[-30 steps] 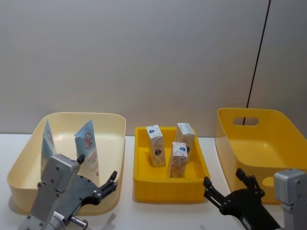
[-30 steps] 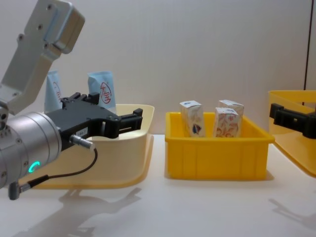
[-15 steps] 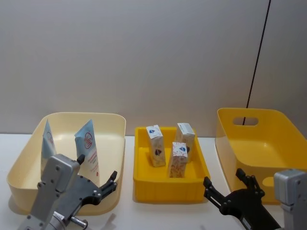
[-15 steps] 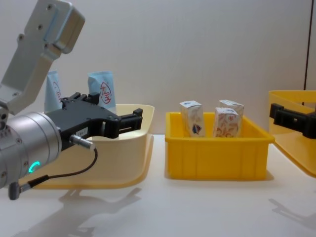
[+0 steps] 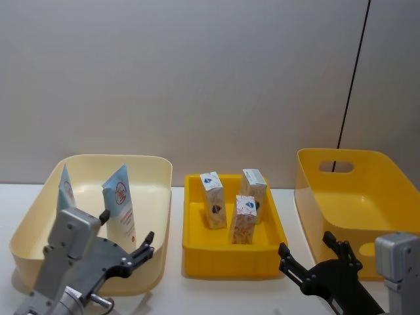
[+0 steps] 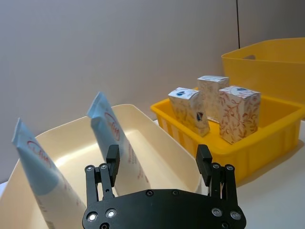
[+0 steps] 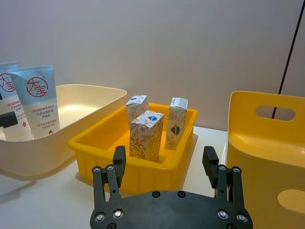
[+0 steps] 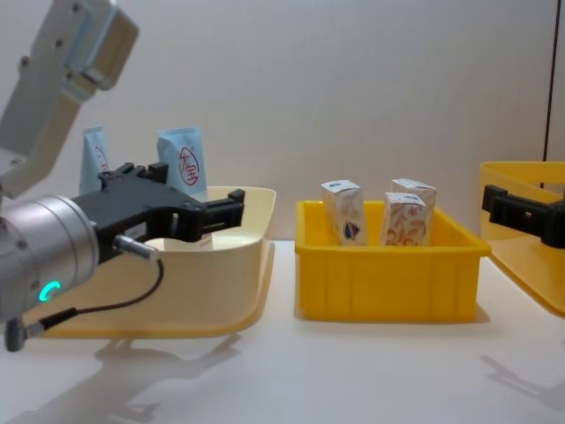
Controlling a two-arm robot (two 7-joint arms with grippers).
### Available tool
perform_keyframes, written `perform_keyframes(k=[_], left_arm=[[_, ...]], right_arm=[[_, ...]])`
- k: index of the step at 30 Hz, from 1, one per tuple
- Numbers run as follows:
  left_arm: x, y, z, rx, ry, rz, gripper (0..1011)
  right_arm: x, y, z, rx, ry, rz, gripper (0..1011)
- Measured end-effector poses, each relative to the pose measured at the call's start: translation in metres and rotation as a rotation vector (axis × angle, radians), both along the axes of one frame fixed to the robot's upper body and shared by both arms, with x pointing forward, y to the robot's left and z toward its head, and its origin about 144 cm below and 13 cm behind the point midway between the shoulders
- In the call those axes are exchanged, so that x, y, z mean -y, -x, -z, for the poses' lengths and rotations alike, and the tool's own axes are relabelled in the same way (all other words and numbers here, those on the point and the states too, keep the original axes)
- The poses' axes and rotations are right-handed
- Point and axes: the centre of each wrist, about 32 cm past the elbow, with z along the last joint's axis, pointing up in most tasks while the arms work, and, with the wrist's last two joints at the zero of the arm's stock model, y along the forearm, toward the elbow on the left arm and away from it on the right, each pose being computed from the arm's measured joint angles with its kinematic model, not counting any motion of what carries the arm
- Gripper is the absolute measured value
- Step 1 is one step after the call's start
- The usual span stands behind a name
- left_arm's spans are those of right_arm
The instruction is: Bimanual collaborative sorting of washing and personal care products
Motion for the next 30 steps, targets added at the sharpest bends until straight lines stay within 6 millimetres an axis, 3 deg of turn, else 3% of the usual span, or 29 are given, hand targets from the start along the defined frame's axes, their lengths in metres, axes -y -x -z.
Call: perform_keyframes(k=[17,30], left_arm=[[-0.032,-0.021,-0.011,-0.078,0.098,-0.036,1002],[-0.04,-0.041,-0.014,-0.134,0.155,0.004,1002]], right_arm=[[0.0,0.0,0.0,0.0,0.0,0.0,1001],[0.0,0.0,0.0,0.0,0.0,0.0,1001]])
